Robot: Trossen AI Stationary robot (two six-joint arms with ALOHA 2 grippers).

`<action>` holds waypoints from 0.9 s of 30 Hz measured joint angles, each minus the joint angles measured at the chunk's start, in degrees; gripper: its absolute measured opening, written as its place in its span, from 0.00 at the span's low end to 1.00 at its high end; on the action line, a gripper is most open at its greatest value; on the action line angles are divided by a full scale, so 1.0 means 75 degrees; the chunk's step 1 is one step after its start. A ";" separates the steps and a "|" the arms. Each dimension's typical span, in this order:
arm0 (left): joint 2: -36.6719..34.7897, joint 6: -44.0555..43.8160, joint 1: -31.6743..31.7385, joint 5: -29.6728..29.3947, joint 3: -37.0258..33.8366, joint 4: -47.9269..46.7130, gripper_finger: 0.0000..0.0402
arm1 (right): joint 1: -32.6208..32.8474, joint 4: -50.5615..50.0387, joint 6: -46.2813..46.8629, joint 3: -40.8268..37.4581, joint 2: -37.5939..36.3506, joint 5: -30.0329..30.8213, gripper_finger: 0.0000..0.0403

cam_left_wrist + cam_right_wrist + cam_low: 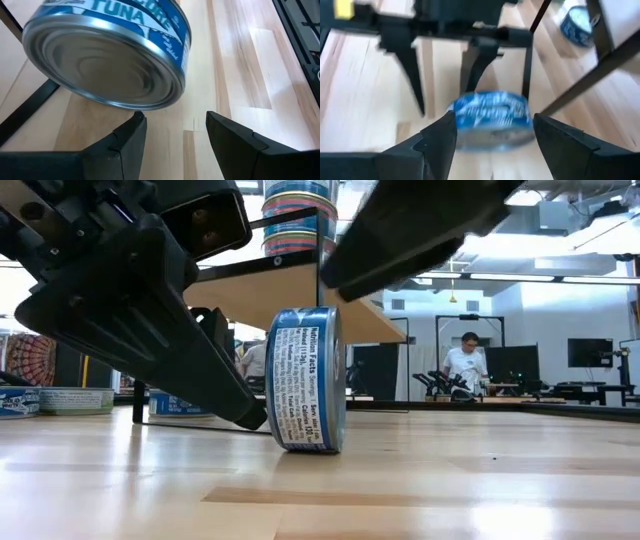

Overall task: Stack canned seafood by type on shelf
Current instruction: Stack the blue tuna can on top of the green tuna can on the shelf

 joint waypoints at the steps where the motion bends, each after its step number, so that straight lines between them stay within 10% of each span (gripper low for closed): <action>1: 0.0003 0.0001 0.0000 0.0000 0.0000 0.0000 0.50 | 0.0078 -0.0202 0.0063 0.0074 0.0000 0.0069 0.72; 12: 0.0009 0.0150 0.0000 -0.0016 -0.0003 0.0224 0.50 | 0.0271 -0.2000 0.1637 -0.0044 -0.0017 0.0747 0.72; 27: 0.0041 0.1064 0.0003 -0.0675 -0.0006 0.1644 0.50 | -0.0801 0.0307 0.0981 -0.0976 -0.0015 0.0913 0.72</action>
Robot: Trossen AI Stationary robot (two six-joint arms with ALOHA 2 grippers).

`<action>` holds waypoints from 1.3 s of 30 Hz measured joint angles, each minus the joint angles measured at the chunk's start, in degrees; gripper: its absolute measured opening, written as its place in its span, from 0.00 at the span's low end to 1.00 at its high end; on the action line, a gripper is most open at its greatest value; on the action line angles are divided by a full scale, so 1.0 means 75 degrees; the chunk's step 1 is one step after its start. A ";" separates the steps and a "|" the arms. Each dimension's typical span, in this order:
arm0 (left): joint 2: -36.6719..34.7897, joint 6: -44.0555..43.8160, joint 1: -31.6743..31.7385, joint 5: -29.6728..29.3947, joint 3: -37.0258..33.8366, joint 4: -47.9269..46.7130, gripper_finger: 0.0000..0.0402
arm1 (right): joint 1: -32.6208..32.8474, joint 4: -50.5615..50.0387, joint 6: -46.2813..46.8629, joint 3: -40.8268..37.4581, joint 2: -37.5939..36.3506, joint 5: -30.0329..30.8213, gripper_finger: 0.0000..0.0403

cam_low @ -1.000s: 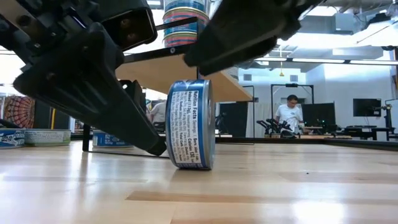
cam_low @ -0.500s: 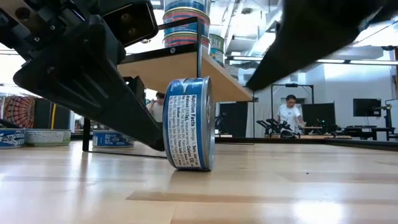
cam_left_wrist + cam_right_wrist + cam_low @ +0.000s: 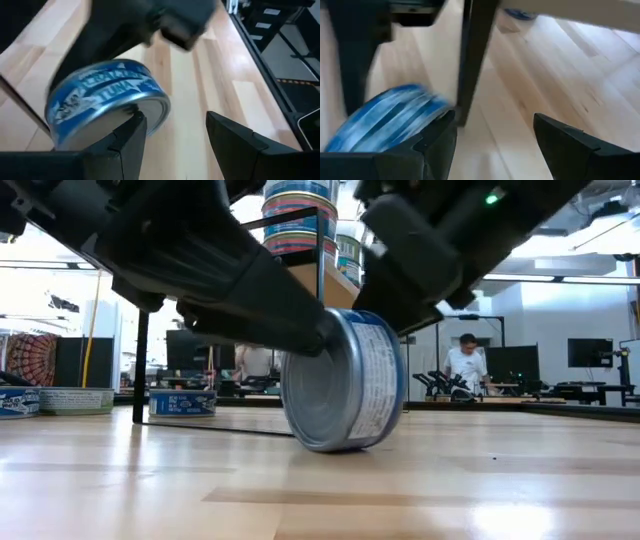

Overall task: Stack canned seafood by type on shelf
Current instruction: Stack the blue tuna can on top of the green tuna can on the shelf

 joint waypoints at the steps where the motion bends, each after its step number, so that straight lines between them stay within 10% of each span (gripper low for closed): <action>1: 0.0000 0.0068 0.0000 0.0000 0.0000 0.0026 0.50 | -0.0049 -0.0095 -0.0002 0.0029 0.0000 0.0000 0.72; 11: 0.0003 0.0378 -0.0015 0.0061 -0.0003 0.0096 0.50 | 0.0476 -0.1986 0.0749 0.0473 -0.0374 0.0549 0.72; 24: 0.0003 0.0070 -0.0023 -0.0271 0.0000 0.0093 0.50 | 0.1669 0.1405 -0.0527 0.0472 0.0171 0.1616 0.72; 39: 0.0009 -0.0069 -0.0195 -0.0171 0.0000 -0.0107 0.50 | 0.1871 0.0795 0.0637 0.0480 0.0458 0.2136 0.72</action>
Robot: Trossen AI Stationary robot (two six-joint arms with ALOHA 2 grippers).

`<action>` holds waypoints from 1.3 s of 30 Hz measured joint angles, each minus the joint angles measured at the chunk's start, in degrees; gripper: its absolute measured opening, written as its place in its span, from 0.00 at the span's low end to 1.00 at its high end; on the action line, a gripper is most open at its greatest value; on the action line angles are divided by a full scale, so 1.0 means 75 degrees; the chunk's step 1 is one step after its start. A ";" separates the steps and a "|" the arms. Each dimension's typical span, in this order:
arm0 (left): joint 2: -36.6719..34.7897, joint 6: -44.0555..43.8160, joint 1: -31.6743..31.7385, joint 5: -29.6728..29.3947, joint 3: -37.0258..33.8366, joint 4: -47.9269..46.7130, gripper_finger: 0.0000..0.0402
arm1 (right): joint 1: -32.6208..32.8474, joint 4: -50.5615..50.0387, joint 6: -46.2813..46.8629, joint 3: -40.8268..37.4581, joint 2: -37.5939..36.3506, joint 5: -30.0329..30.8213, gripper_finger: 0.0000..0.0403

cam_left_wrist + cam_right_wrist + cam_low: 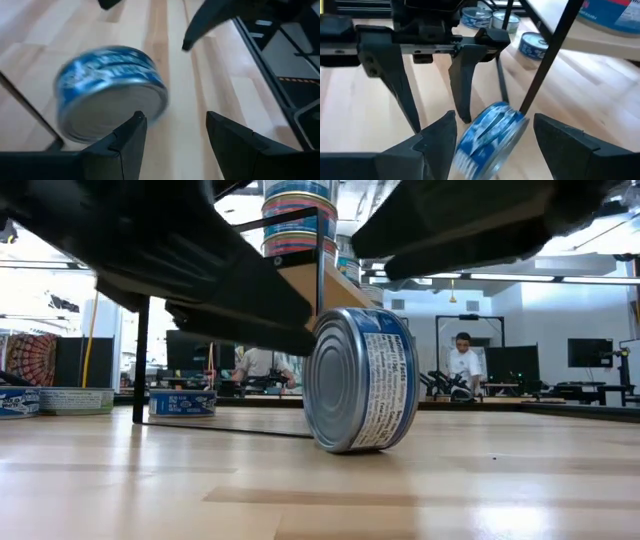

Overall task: Stack canned seafood by type on shelf
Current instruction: Stack the blue tuna can on top of the green tuna can on the shelf

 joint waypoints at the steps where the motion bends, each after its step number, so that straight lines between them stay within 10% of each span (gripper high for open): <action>1: 0.0000 -0.0007 0.0000 0.0130 0.0000 -0.0014 0.50 | 0.0035 -0.0070 0.0072 0.0000 0.0000 -0.0066 0.72; 28: 0.0000 0.0457 0.0102 0.1432 0.0000 -0.0002 0.50 | 0.0091 -0.3235 0.2349 -0.0003 -0.0143 -0.0023 0.72; 39: 0.0000 0.1311 0.0364 0.1427 0.0000 0.0058 0.50 | -0.1154 -0.2281 -0.0087 -0.0003 -0.0142 -0.1549 0.72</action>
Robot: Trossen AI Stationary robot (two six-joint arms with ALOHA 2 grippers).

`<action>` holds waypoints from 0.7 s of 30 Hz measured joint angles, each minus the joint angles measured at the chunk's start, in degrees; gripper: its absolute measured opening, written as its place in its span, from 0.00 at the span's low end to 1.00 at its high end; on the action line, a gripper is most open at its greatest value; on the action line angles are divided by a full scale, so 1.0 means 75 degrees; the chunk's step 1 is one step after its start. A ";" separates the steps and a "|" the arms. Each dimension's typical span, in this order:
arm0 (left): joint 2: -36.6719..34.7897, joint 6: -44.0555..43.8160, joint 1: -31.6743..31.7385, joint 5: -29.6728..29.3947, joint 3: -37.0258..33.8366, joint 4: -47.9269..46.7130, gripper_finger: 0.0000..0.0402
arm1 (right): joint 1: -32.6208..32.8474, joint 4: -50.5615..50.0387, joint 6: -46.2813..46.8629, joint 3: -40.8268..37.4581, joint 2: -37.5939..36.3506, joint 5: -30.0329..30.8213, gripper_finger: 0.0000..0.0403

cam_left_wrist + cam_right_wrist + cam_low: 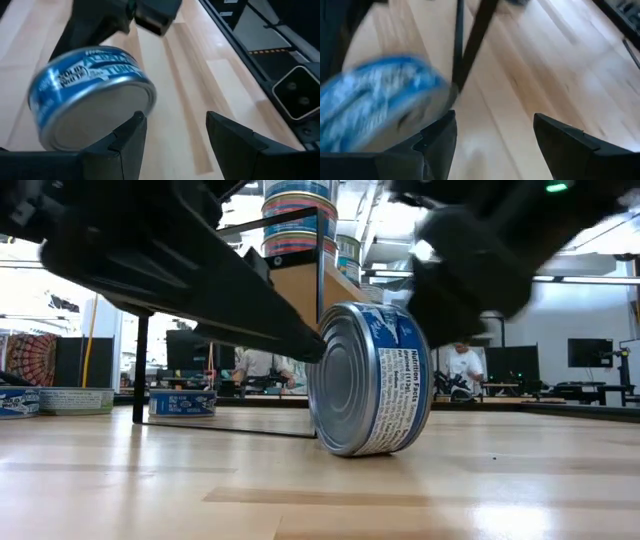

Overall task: Stack canned seafood by type on shelf
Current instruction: Stack the blue tuna can on top of the green tuna can on the shelf

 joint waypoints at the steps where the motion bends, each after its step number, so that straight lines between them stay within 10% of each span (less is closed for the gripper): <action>1: 0.0000 0.0102 0.0047 0.0000 0.0000 0.0026 0.50 | -0.0081 0.0224 -0.0328 0.0000 -0.0001 -0.0028 0.72; 21: 0.0000 0.0048 0.0207 0.0365 0.0000 0.0866 0.50 | 0.0417 0.0091 -0.1307 0.0000 -0.0925 0.0794 0.72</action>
